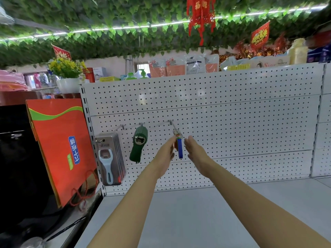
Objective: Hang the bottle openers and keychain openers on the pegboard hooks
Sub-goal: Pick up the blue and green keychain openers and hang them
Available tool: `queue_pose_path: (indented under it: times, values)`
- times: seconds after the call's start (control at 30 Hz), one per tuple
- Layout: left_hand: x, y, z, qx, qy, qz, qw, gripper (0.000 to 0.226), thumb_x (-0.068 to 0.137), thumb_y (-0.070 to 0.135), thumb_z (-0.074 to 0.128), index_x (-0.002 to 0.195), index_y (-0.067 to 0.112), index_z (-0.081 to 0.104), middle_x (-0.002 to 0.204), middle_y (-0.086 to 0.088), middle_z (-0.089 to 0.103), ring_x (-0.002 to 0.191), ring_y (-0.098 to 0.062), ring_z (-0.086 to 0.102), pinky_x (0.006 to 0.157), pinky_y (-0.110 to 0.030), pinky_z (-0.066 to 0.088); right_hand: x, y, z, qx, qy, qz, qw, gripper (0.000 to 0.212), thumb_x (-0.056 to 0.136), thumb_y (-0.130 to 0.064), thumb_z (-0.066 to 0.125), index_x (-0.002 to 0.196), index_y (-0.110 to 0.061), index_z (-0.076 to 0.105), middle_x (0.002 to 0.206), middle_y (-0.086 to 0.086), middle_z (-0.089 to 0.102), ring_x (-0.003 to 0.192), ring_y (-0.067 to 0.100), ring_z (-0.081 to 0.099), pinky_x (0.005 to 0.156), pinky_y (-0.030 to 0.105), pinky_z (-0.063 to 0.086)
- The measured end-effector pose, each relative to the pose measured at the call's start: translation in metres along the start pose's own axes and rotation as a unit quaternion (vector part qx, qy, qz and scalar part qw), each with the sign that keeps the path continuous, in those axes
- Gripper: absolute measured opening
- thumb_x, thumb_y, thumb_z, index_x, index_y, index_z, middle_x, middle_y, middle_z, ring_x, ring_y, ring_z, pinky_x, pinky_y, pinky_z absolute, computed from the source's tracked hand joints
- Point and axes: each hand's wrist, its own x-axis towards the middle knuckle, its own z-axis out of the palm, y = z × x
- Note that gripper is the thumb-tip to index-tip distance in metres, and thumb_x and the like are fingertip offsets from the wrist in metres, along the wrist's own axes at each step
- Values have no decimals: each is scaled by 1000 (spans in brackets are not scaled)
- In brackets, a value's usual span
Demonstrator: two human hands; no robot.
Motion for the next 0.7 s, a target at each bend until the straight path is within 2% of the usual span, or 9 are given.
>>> queue_pose_path:
  times: [0.03,0.1,0.13,0.23,0.37,0.53,0.7]
  values:
    - [2,0,2,-12,0,3,1000,60,96,58,42,144,22,47,154,4,42,145,-10,32,121,-36,22,1,-1,1,6,-7,-2,1000,62,98,-62,19,149,-30,33,160,-5,24,147,14,20,122,44,12]
    - [7,-5,6,-11,4,5,1000,64,99,65,25,141,25,51,147,7,50,141,-7,37,120,-39,25,3,-2,3,8,-21,-20,1000,54,99,-61,13,129,-40,53,154,-6,35,145,13,25,122,42,13]
    - [10,-8,6,-8,8,3,1000,68,97,68,23,140,26,54,146,7,53,140,-7,39,120,-40,26,3,-1,4,6,-27,-26,999,55,99,-60,11,123,-40,56,152,-6,39,144,12,27,121,41,14]
    - [11,-11,8,-4,12,1,1000,70,95,71,21,137,27,56,143,5,56,137,-9,43,118,-40,31,2,3,5,7,-31,-28,999,65,96,-65,10,137,-34,49,152,-7,40,144,11,27,121,43,14]
    - [9,-9,9,9,13,-1,1000,59,97,68,21,115,34,66,131,4,65,129,-12,54,114,-39,37,2,3,11,10,-16,-14,1000,72,92,-71,14,140,-30,49,152,-2,41,143,17,31,120,48,18]
    - [5,-10,1,15,25,-1,1000,66,96,69,23,133,29,59,141,2,57,135,-16,48,112,-44,41,0,1,9,2,4,-6,1000,66,95,-67,15,142,-32,45,156,-1,34,145,20,27,121,48,16]
    - [-10,-5,1,51,24,-3,998,62,98,65,20,145,31,44,155,4,39,142,-15,36,116,-41,34,-8,1,12,-24,20,-7,999,66,96,-65,14,143,-30,44,157,2,31,146,19,25,121,48,17]
